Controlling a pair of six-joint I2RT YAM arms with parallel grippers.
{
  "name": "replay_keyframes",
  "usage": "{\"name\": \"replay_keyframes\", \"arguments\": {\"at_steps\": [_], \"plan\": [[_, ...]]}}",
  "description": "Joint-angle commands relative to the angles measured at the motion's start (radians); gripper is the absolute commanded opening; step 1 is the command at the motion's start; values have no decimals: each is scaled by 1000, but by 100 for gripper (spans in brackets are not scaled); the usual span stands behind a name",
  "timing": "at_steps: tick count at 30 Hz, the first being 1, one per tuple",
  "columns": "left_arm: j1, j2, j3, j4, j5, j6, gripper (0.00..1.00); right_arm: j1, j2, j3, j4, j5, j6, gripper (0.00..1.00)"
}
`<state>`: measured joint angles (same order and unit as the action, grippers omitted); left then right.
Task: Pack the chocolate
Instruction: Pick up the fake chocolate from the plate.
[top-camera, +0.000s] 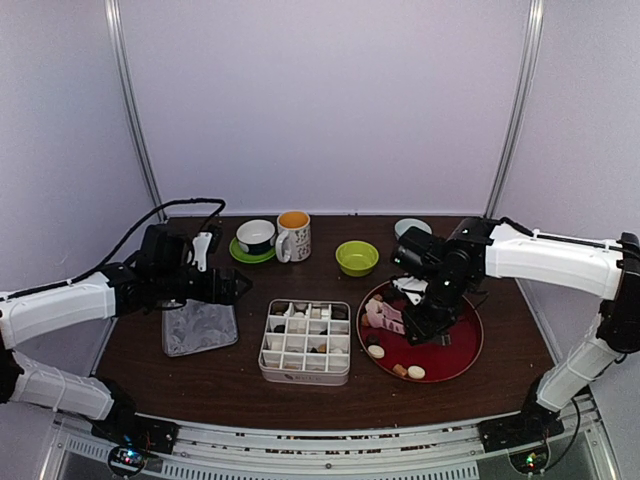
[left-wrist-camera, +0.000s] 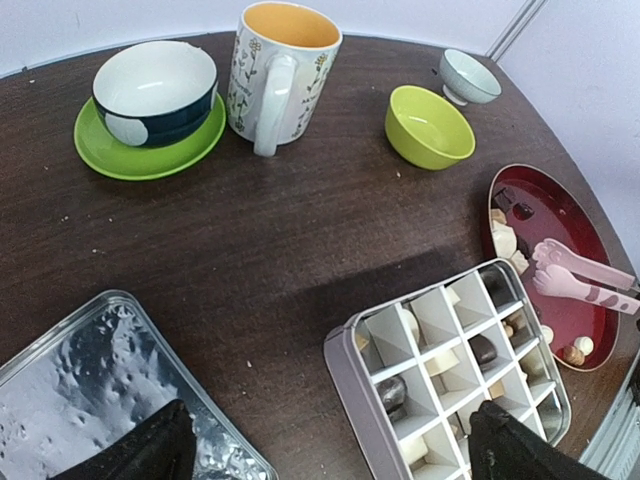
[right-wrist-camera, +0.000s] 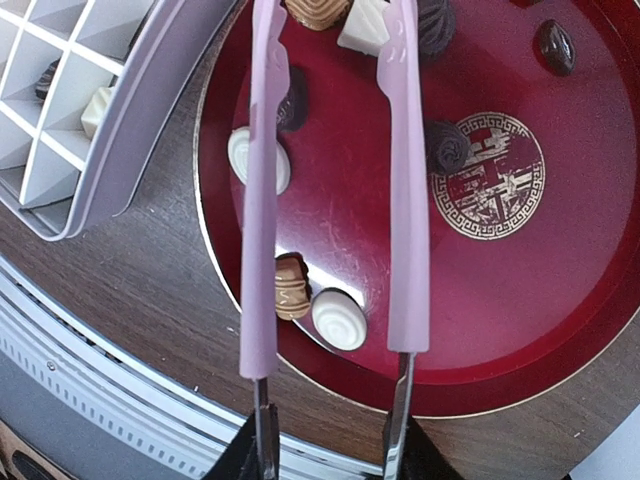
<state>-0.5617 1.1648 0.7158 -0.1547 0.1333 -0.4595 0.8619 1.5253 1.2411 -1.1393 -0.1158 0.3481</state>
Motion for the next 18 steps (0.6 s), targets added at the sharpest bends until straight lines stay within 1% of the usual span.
{"name": "replay_keyframes", "arguments": {"at_steps": [1,5,18], "plan": [[8,6,46,-8,-17,30,98,-6,21,21,23,19,21,34],[8,14,67,-43,-40,44,98,-7,26,4,27,41,38,33],[9,46,91,-69,-58,56,98,-8,90,16,52,88,52,32]]}}
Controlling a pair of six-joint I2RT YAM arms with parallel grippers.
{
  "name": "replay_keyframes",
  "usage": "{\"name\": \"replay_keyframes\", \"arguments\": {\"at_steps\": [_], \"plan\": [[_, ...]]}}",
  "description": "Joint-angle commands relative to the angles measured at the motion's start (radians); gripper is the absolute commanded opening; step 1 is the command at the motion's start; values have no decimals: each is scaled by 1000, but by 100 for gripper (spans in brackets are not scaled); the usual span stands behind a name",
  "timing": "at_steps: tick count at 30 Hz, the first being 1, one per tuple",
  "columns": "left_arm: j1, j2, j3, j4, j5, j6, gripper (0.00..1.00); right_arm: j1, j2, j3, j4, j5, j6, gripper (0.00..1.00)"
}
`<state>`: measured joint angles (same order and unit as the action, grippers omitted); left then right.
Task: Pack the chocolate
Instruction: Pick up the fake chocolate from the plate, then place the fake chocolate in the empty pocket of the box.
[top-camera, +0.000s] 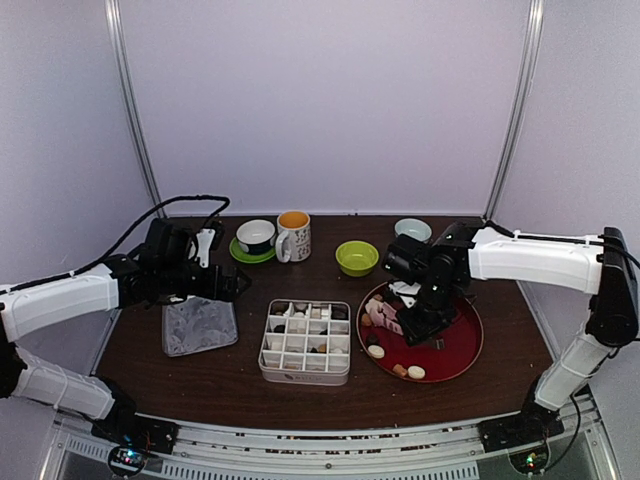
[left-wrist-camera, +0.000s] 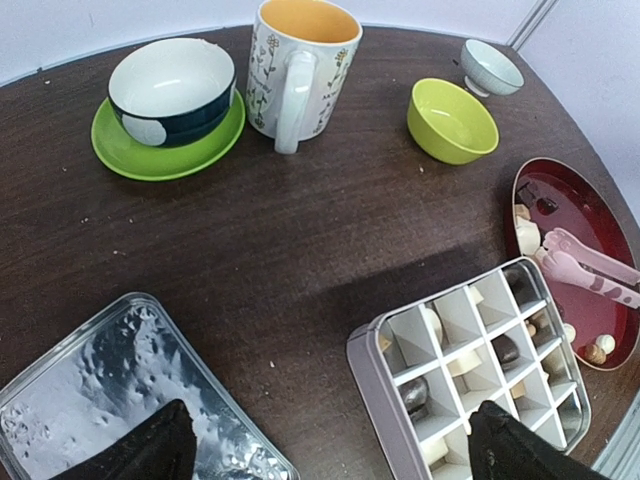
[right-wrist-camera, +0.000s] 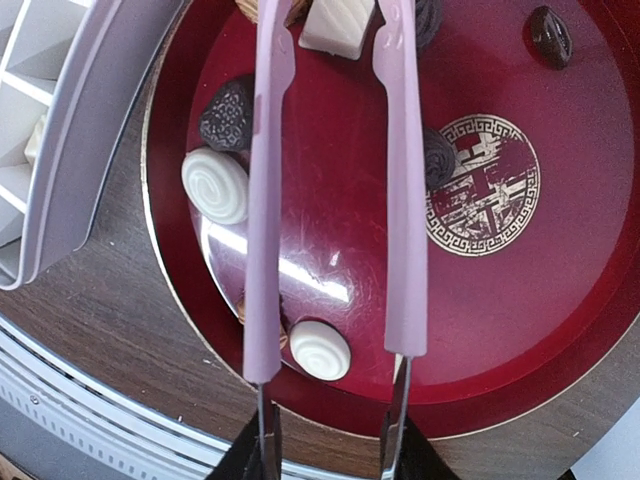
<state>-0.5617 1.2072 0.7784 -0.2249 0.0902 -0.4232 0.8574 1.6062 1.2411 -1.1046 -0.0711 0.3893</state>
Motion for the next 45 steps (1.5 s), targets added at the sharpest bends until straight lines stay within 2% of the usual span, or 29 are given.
{"name": "replay_keyframes", "arguments": {"at_steps": [1,22,25,34,40,45], "plan": [[8,2,28,1,-16,21,98,-4,13,18,20,44,12,32],[8,12,39,-15,-31,18,98,-4,89,46,37,76,0,30],[8,12,39,-16,-32,18,97,-4,87,50,31,77,-6,26],[9,15,44,-14,-29,13,98,-4,-19,57,-3,93,-13,22],[7,-2,42,-8,-26,9,98,5,-100,47,-20,39,-30,21],[7,-1,42,-8,-18,2,97,49,-162,52,-13,-76,-90,22]]}}
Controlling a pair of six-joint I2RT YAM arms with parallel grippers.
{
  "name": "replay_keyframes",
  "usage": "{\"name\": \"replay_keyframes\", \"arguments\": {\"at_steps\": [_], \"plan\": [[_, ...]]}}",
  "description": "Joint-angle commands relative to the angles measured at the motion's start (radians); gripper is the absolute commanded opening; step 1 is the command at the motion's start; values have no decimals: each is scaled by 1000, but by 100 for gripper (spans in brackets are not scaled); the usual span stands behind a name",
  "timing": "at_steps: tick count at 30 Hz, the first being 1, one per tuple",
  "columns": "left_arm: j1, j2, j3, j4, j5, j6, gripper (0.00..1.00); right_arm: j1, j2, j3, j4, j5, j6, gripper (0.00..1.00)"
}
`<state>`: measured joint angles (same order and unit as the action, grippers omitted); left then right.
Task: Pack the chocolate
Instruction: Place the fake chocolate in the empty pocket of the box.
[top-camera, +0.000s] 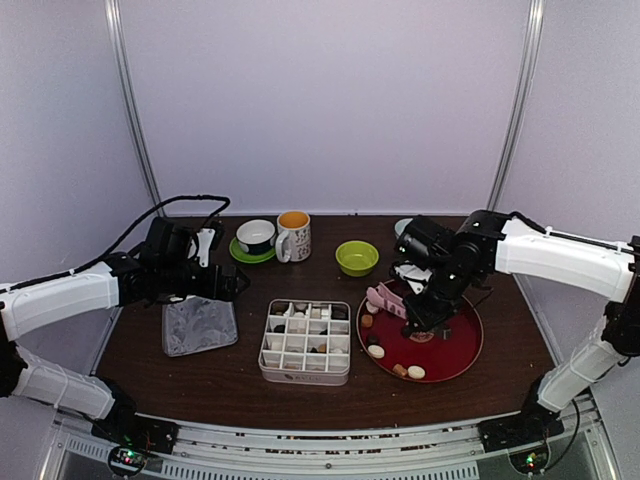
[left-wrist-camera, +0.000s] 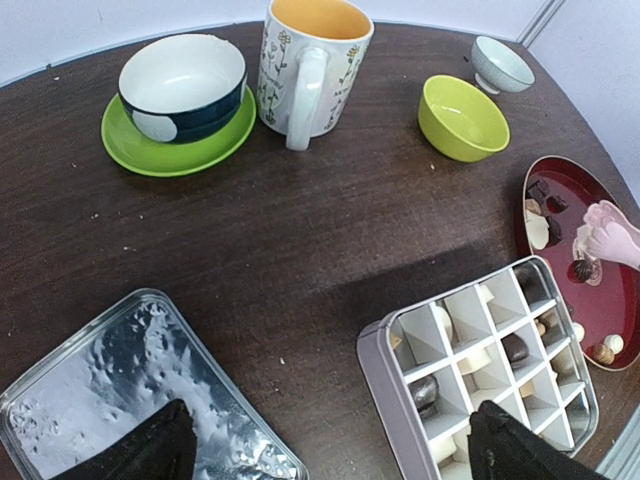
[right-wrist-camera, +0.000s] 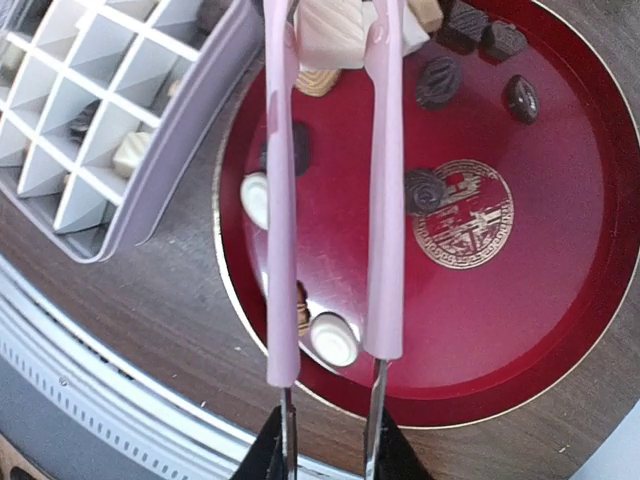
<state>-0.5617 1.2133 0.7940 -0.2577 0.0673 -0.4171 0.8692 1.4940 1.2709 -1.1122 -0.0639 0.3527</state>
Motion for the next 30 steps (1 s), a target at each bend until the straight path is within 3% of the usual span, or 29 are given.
{"name": "replay_keyframes", "arguments": {"at_steps": [1,11,30], "plan": [[8,-11,24,28,8,-7,97,55,-62,27,-9,-100,-72,22],[8,-13,22,39,24,-16,97,227,-108,35,-76,-176,-158,22],[8,-36,-5,29,0,-29,97,260,-42,57,-74,-154,-169,27]]}}
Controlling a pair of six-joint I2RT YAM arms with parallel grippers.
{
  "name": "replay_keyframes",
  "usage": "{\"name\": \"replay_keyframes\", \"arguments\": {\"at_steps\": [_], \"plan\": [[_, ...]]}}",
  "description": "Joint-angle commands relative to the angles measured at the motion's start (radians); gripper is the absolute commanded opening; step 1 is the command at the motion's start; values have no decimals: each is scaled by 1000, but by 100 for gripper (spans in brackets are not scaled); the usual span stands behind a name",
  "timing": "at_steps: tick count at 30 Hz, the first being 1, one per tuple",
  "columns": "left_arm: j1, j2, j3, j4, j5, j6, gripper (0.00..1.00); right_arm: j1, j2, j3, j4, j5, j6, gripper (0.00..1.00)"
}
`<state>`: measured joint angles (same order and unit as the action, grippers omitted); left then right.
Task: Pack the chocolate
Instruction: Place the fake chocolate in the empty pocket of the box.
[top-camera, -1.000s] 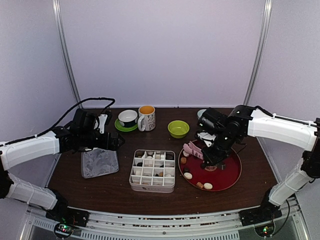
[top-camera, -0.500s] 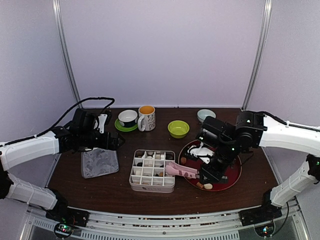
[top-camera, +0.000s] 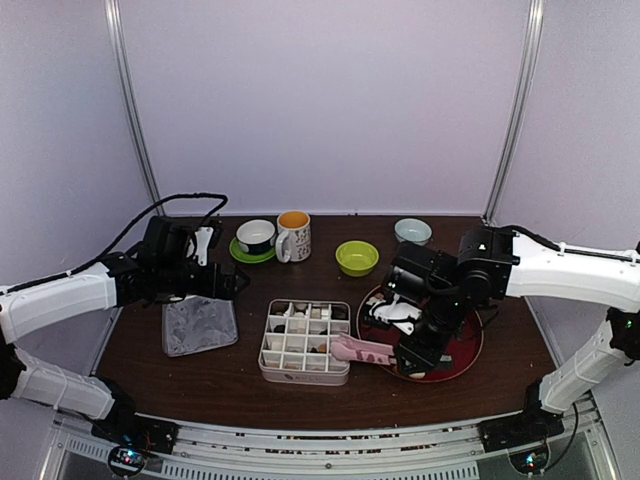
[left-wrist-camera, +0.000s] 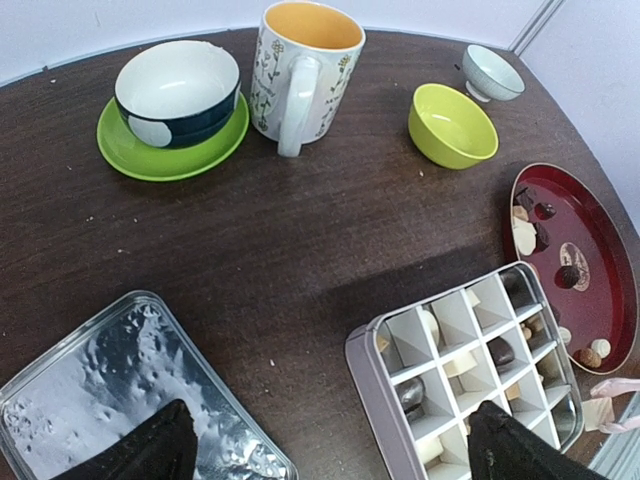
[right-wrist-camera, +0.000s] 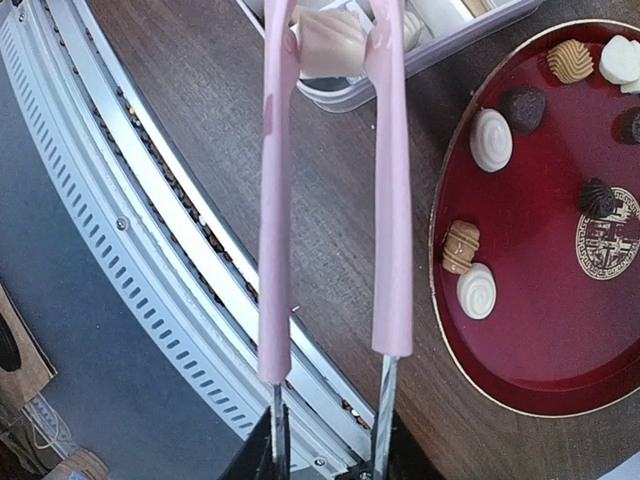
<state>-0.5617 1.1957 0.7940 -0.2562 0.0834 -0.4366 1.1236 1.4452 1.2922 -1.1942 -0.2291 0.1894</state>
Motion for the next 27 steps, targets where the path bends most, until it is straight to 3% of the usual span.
{"name": "replay_keyframes", "arguments": {"at_steps": [1,5,11,16,27], "plan": [[8,-16,-6,24,-25,-12,97,6,9,36,10,11,-6,28],[8,-10,-3,8,-50,-17,97,7,10,39,18,15,-1,35],[7,-10,-4,1,-63,-19,98,7,6,44,20,37,8,35],[9,-15,-4,-27,-121,-44,98,-12,-17,37,22,200,61,34],[70,-36,-29,-72,-173,-104,98,-251,-170,-254,228,456,253,27]]}}
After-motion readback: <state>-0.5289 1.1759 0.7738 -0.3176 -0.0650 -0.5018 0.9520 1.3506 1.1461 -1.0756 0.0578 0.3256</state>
